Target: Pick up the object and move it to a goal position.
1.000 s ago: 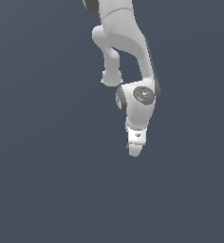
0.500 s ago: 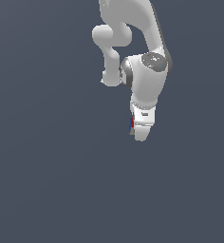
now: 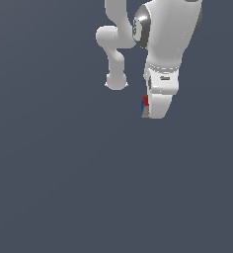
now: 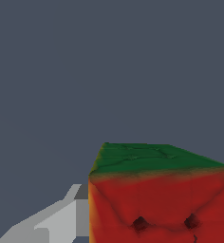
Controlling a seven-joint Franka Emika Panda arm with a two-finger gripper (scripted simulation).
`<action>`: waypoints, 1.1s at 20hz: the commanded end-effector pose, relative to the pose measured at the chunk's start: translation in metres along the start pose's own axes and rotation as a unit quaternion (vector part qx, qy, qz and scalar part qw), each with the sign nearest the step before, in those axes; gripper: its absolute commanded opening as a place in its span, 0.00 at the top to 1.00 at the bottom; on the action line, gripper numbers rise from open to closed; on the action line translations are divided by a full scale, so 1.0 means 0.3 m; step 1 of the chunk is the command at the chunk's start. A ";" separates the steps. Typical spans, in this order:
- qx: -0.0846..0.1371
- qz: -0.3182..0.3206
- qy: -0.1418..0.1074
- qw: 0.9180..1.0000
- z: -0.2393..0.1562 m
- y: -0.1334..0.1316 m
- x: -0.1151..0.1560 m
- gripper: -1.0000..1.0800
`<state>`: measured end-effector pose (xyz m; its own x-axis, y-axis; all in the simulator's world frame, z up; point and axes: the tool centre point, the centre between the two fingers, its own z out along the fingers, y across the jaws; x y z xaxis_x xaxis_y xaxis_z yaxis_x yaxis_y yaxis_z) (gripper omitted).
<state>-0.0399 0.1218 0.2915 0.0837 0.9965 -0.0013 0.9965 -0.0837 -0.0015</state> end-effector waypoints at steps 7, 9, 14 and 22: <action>0.000 0.000 0.001 1.000 -0.324 -0.056 0.028 1.00; 0.000 0.000 0.001 1.000 -0.394 -0.066 0.032 1.00; -0.001 0.001 0.001 1.000 -0.533 -0.084 0.041 1.00; -0.001 0.002 0.001 1.000 -0.661 -0.095 0.050 1.00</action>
<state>-0.0664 0.1392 0.4835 0.0873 0.9962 0.0001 0.9962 -0.0873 -0.0009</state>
